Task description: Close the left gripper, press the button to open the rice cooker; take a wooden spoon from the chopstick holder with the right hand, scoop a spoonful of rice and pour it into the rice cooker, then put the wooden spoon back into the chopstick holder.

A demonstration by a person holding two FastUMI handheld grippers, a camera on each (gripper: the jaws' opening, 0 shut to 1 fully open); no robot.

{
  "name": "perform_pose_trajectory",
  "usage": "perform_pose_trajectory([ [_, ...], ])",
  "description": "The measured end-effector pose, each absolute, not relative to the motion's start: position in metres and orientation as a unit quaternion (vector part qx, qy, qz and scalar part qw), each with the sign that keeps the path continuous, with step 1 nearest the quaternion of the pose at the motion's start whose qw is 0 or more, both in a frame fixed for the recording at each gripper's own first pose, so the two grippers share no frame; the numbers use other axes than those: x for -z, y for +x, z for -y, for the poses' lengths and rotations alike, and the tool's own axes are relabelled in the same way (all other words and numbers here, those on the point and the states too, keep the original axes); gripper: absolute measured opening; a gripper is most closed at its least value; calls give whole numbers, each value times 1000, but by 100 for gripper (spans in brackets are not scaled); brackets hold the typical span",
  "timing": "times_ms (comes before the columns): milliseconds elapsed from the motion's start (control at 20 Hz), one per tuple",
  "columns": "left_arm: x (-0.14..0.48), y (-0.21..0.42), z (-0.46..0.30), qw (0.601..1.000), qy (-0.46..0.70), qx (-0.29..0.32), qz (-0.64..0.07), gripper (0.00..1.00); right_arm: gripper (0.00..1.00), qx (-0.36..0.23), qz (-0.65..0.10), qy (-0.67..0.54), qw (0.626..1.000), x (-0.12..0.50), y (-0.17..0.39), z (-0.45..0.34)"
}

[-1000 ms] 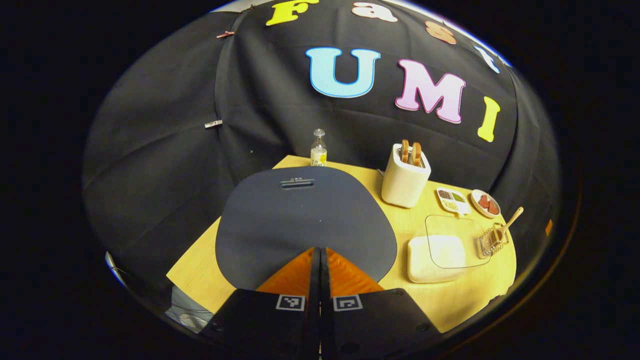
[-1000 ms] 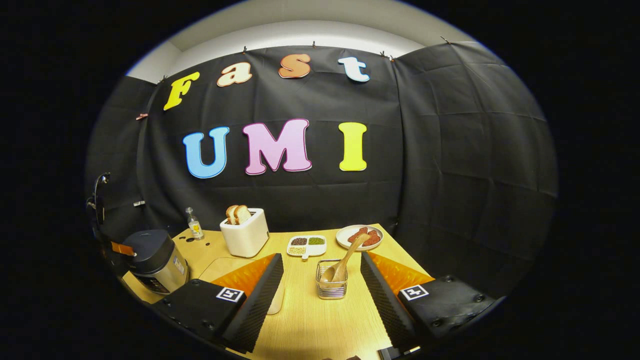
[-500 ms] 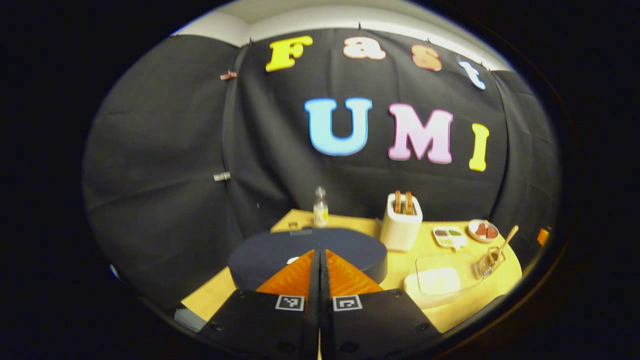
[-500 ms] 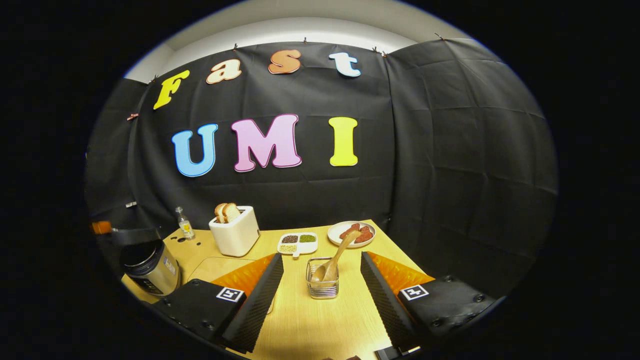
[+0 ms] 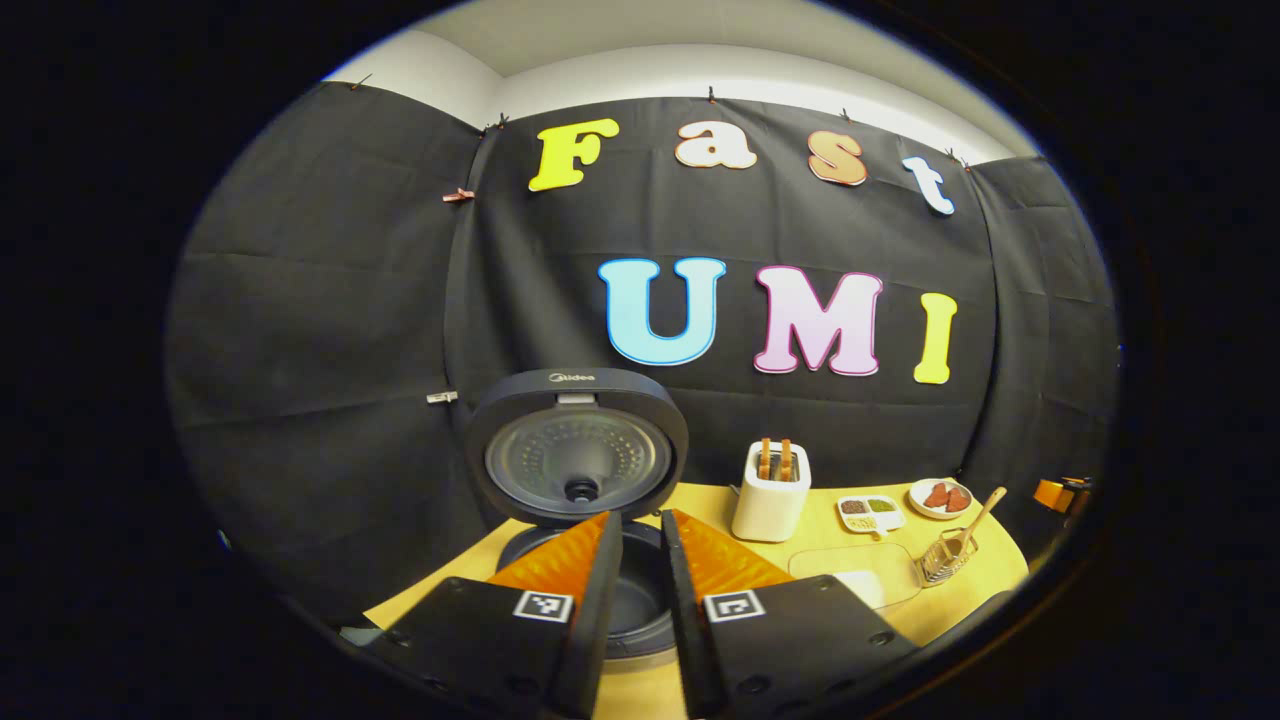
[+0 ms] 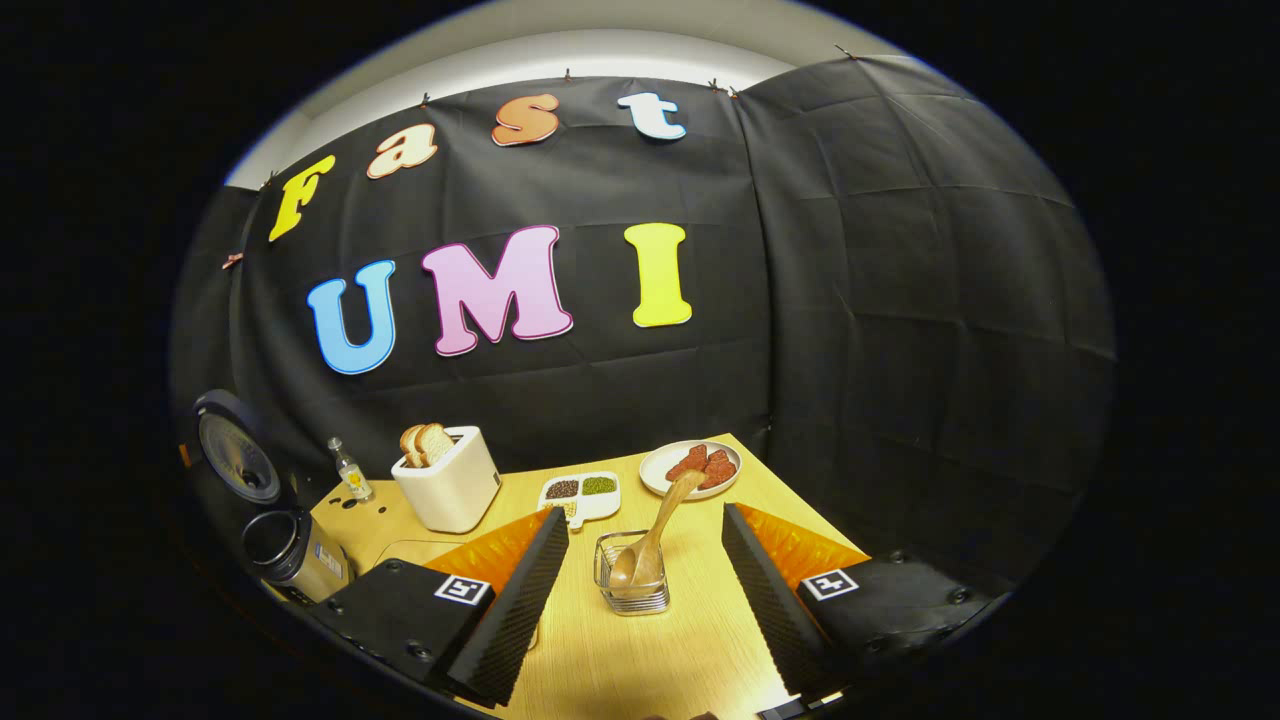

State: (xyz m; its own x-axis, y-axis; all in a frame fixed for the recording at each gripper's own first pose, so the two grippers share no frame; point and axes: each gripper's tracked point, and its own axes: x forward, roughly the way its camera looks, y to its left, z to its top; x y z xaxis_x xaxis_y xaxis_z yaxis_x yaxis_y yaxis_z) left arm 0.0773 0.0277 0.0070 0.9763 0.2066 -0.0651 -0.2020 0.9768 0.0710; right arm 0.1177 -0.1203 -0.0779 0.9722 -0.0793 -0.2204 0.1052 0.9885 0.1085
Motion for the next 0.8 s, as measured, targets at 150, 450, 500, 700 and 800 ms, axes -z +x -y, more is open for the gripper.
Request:
perform_pose_trajectory([
  [150,4,75,-4,994,48,-89,-40,74,99,48,-121,76,989,86,135,127],
  [450,47,70,38,992,32,-87,-86,98,98,46,-157,122,979,114,170,133],
  [500,54,68,42,991,31,-89,-94,98,98,45,-162,127,978,117,178,134],
  [700,73,63,55,987,22,-104,-119,98,98,49,-184,148,970,137,209,143],
  [800,81,59,56,984,14,-120,-131,98,98,54,-206,160,964,154,223,149],
])
